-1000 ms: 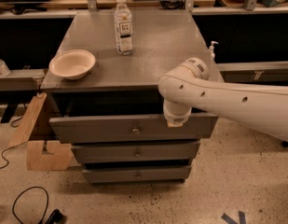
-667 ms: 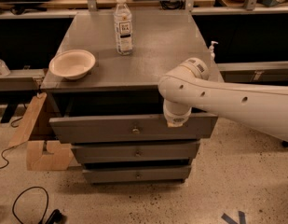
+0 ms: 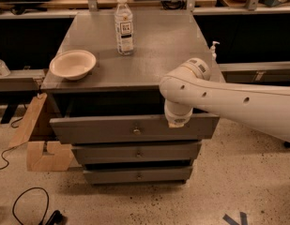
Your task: Open top drawer
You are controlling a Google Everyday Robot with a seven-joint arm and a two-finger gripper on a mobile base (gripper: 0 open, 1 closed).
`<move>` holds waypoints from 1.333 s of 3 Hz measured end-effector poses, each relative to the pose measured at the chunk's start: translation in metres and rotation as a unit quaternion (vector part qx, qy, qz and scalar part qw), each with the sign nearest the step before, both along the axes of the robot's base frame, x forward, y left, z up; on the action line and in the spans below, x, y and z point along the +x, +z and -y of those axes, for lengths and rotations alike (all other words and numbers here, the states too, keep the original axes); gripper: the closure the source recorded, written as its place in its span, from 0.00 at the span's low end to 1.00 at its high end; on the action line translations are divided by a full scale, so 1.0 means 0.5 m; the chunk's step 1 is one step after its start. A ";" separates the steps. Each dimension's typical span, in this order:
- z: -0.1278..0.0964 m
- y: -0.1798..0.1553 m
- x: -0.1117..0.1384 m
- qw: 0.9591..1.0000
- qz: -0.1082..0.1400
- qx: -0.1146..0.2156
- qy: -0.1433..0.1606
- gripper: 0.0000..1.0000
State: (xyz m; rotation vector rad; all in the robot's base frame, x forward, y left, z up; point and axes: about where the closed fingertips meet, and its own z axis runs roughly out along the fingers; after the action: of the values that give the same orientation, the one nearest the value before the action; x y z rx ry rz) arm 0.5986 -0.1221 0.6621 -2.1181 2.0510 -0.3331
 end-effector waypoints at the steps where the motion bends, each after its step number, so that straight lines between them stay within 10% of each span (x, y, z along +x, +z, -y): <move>1: 0.000 0.000 0.000 1.000 0.000 0.000 0.000 0.58; 4: 0.000 0.002 0.000 1.000 0.000 0.000 0.000 0.00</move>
Offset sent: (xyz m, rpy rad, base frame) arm 0.0000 0.0000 0.0000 0.0000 0.0000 0.0000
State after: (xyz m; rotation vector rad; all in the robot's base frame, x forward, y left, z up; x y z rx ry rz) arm 0.5986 -0.1221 0.6629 -2.1182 2.0511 -0.3330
